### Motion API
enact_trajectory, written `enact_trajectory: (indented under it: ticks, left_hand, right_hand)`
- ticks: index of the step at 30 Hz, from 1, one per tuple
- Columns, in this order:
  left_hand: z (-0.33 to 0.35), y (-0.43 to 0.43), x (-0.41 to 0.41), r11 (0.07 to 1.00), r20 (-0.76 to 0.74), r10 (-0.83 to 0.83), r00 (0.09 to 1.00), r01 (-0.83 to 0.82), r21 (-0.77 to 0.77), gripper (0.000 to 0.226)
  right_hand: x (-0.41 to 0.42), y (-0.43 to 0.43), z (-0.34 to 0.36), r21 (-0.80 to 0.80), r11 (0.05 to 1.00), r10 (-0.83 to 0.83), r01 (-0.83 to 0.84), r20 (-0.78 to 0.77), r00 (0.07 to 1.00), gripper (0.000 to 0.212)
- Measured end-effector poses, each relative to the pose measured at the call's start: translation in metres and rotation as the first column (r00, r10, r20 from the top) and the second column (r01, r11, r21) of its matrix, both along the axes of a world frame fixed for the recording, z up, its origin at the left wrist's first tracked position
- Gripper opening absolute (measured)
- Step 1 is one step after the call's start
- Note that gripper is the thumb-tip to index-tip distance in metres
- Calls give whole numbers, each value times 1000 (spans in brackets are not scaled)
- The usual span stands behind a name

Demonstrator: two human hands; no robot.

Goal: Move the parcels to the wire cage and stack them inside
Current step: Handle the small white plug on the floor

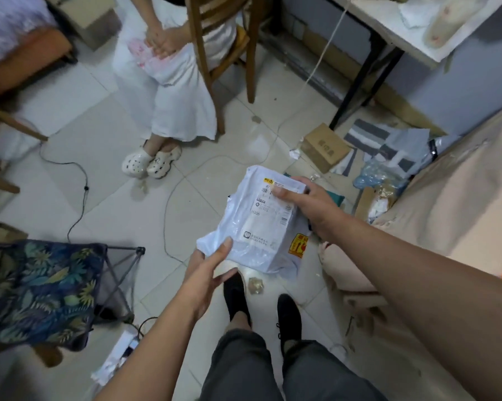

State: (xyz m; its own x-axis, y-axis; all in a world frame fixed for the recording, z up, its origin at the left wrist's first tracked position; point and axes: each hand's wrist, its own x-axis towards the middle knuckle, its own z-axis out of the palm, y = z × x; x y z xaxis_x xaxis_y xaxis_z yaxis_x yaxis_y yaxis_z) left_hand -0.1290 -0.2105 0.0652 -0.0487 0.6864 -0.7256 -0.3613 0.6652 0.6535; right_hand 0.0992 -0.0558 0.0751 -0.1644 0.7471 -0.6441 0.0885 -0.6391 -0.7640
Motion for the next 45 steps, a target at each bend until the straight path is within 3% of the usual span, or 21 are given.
enact_trajectory:
  ticks: [2,8,14,18,23,28,30,34,37,40,45]
  left_hand:
    - [7,-15,-5,991,-71,130,989,-127,40,83]
    - [25,-65,-25,993,-82,43,996,-34,109,67]
    - [32,-155,-56,968,-63,242,968,-236,87,81]
    - [34,-240,-83,899,-95,436,895,-430,82,84]
    - [33,-354,-105,779,-156,626,765,-621,80,82]
    - [34,-456,-109,664,-147,746,650,-744,78,46]
    - [32,-490,-105,575,-142,815,562,-816,67,40]
    - [17,-548,-82,341,-109,936,336,-939,36,61]
    - [1,-577,-57,63,-122,991,62,-998,-2,74]
    - [-13,-600,-34,-245,-126,962,-242,-969,-12,71]
    - [-29,-627,10,-514,-60,857,-511,-856,-56,64]
  right_hand:
    - [-9,-2,10,19,997,81,-81,0,997,50]
    - [-57,-30,42,68,911,407,-407,11,913,53]
    - [-134,-89,66,104,766,622,-634,124,773,56]
    - [-196,-141,68,133,637,717,-759,261,647,69]
    - [-271,-233,64,92,435,864,-896,238,444,68]
    - [-330,-340,62,85,302,941,-949,129,312,46]
    - [-349,-381,57,71,239,966,-969,90,244,41]
    - [-375,-449,39,38,136,989,-990,57,138,41]
    - [-390,-496,23,23,25,999,-999,48,27,41]
    - [-405,-538,7,-11,-72,997,-997,24,-72,42]
    - [-423,-613,-16,-52,-316,949,-947,2,-317,38]
